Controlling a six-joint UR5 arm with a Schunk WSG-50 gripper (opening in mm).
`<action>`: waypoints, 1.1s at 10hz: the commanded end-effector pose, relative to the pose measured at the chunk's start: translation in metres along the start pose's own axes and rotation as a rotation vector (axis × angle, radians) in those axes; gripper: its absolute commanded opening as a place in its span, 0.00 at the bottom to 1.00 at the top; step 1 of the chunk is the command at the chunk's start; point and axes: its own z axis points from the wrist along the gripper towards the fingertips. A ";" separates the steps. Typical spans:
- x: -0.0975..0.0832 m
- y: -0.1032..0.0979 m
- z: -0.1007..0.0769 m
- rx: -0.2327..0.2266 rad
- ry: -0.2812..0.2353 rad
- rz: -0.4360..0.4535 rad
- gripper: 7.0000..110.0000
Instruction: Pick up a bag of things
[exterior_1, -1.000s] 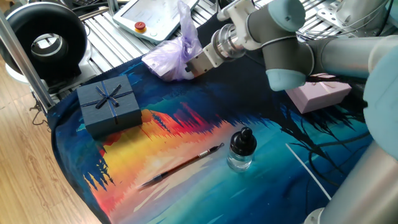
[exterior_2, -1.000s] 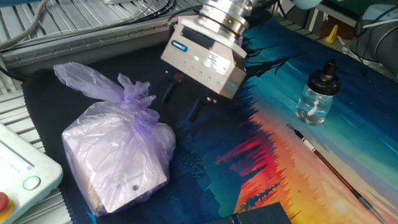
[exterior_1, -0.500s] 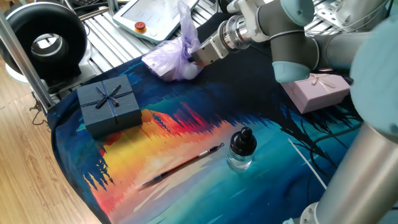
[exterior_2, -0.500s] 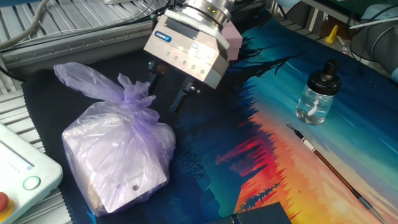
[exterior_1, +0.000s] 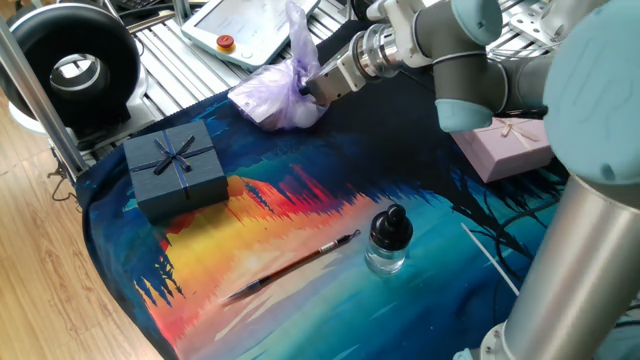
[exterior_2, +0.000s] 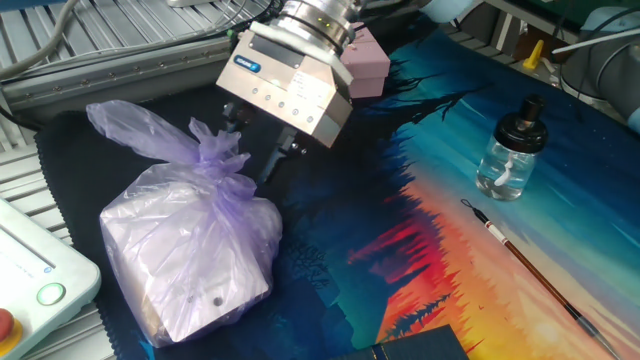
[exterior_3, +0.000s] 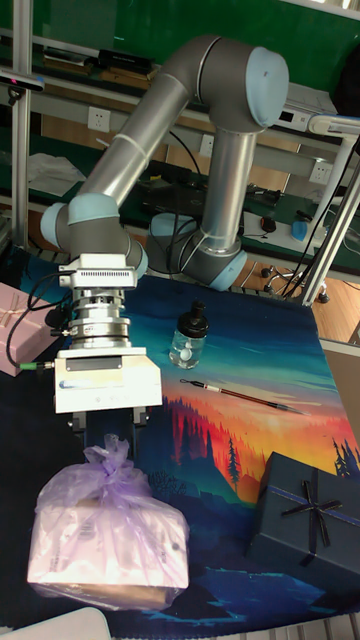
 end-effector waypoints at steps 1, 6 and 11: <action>-0.009 -0.004 0.007 -0.015 -0.033 0.004 0.57; -0.021 0.005 0.023 -0.052 -0.054 0.000 0.36; -0.021 0.024 0.022 -0.132 -0.078 -0.038 0.57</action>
